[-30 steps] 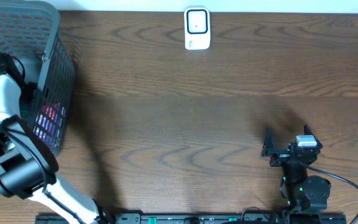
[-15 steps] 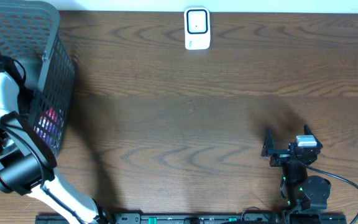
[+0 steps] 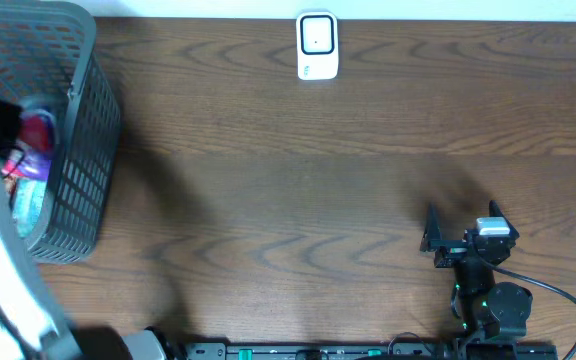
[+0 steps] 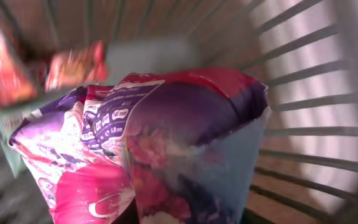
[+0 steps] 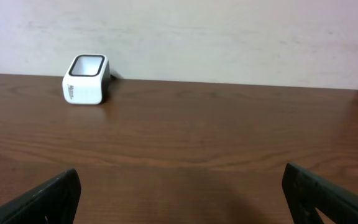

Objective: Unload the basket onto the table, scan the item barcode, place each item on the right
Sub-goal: 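Grasp the purple-red floral snack bag in the basket with the left gripper, then carry the floral bag to the table in front of the scanner and release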

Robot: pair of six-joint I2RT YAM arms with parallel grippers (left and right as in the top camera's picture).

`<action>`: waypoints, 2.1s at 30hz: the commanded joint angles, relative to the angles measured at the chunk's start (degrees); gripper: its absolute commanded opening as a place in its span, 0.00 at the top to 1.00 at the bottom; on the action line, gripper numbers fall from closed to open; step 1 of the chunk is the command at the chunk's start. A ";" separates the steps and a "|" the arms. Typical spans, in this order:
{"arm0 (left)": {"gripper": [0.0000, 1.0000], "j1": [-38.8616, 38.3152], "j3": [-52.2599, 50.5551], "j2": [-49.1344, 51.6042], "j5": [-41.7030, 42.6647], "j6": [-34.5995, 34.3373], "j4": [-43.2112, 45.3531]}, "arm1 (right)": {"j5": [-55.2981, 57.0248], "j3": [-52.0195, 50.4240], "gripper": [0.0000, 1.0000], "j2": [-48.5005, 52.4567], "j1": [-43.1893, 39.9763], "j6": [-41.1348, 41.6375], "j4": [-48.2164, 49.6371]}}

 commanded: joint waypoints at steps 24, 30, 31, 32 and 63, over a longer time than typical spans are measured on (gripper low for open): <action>0.93 -49.18 -0.22 -8.48 1.66 32.68 6.03 | 0.04 -0.11 0.01 -0.35 0.76 -0.46 -0.22; 0.93 -56.26 -0.22 3.08 -1.84 27.47 3.13 | 0.04 -0.11 0.01 -0.35 0.76 -0.46 -0.22; 0.93 -57.31 -0.22 5.55 -3.63 24.63 3.04 | 0.04 -0.11 0.01 -0.35 0.76 -0.46 -0.22; 0.93 -58.14 -0.22 7.43 -4.92 22.43 3.06 | 0.07 -0.11 0.01 -0.35 0.76 -0.46 -0.22; 0.37 -59.95 3.19 4.57 -20.98 16.59 7.50 | 0.04 -0.11 0.01 -0.35 0.76 -0.46 -0.22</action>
